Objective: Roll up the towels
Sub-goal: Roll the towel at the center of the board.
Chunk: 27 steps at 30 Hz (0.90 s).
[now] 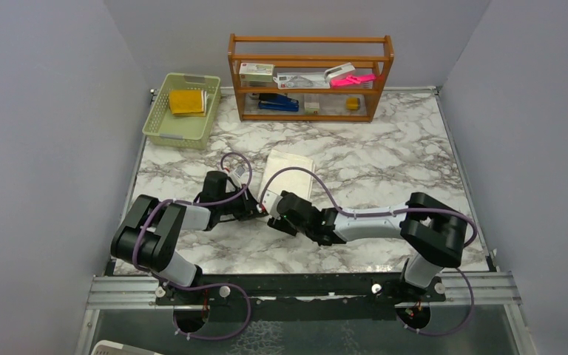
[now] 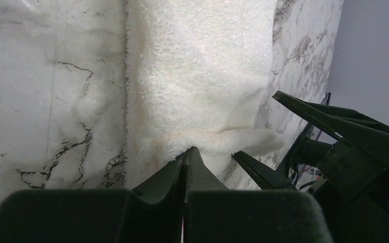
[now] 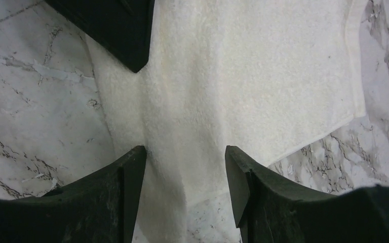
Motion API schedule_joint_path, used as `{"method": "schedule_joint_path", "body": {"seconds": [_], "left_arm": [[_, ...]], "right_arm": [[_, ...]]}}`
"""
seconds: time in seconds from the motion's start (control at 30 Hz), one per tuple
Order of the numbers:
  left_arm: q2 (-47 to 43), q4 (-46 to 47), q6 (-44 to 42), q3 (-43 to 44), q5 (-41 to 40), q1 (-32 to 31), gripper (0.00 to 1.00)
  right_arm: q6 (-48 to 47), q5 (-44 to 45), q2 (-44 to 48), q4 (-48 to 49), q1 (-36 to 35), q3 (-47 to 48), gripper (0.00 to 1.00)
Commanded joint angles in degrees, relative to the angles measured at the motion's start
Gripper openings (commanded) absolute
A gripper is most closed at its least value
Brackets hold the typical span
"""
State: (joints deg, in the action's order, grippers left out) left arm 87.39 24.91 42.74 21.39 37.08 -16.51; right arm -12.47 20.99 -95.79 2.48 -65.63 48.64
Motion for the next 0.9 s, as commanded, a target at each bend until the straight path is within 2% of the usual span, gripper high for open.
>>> {"method": "schedule_joint_path", "body": {"seconds": [0.0, 0.47, 0.87], "left_arm": [[4.1, -7.1, -4.1, -1.2, -8.7, 0.1, 0.0], [5.3, -7.3, -4.1, -0.9, -8.4, 0.1, 0.0], [5.1, -7.5, -4.1, -1.1, -8.2, 0.1, 0.0]], "right_arm": [[-5.0, -1.1, -0.7, -0.8, -0.2, 1.3, 0.59], [-2.5, -12.5, 0.3, -8.0, -2.6, 7.7, 0.61], [1.6, -12.3, -6.5, -10.3, -2.3, 7.0, 0.57]]}}
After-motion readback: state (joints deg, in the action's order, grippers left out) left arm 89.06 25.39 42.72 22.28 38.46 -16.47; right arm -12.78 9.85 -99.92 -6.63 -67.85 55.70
